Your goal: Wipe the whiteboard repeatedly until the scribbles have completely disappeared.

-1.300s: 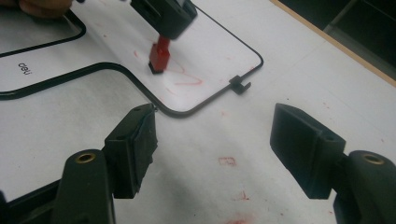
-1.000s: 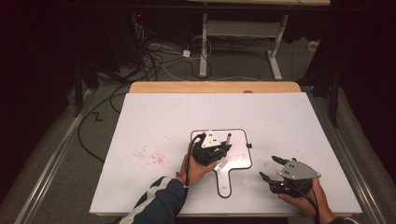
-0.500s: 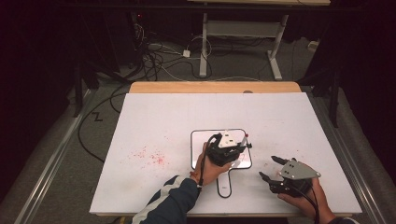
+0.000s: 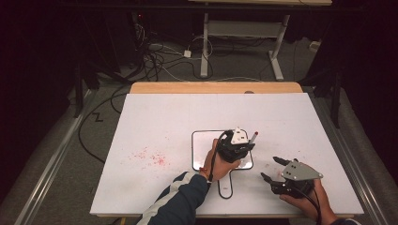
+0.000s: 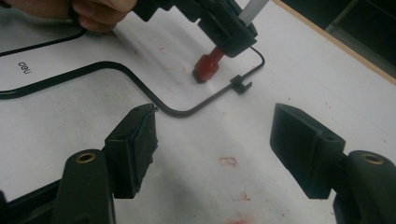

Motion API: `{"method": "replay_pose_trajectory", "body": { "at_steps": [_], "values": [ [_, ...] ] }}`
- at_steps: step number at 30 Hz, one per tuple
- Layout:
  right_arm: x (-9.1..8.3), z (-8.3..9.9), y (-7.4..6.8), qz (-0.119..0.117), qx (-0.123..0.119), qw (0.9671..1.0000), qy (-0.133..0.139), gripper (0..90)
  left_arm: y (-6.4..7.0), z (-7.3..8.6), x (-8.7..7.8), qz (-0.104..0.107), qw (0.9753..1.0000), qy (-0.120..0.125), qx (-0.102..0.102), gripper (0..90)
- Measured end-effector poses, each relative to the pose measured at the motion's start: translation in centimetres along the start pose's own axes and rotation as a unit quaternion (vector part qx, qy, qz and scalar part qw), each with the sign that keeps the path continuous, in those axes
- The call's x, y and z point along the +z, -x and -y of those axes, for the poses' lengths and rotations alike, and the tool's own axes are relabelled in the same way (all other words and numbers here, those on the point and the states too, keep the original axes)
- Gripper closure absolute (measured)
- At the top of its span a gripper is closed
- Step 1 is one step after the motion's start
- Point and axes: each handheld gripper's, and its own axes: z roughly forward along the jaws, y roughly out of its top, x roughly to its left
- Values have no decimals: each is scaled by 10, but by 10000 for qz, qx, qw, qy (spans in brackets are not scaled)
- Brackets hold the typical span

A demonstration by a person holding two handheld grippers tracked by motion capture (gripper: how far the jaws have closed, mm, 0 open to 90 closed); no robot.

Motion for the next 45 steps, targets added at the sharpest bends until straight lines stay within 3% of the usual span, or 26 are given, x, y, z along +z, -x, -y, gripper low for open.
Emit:
{"method": "replay_pose_trajectory", "body": {
  "at_steps": [13,19,25,27,29,34,36,38,40,45],
  "values": [
    [-3,-5,4,32,112,9998,153,328,10,19,-30,361,9991,-55,191,787],
    [-3,-25,12,-256,477,9968,587,366,12,25,-51,398,9988,155,230,786],
    [3,-45,14,-522,593,9931,871,390,12,27,-61,451,9981,217,347,785],
    [8,-52,14,-621,604,9922,901,392,12,28,-62,446,9980,248,368,785],
    [14,-58,13,-899,680,9895,908,413,13,29,-63,440,9980,280,349,785],
    [25,-71,5,-1118,582,9881,879,470,16,32,-65,419,9979,287,410,785],
    [28,-73,5,-1252,696,9855,913,493,17,33,-66,416,9979,308,397,785],
    [32,-75,4,-1211,727,9859,895,513,18,33,-67,416,9977,321,431,785],
    [35,-77,4,-1343,789,9835,923,525,19,33,-68,408,9977,367,409,784],
    [43,-81,2,-1427,806,9819,946,619,19,34,-72,343,9977,414,405,784]
  ]
}}
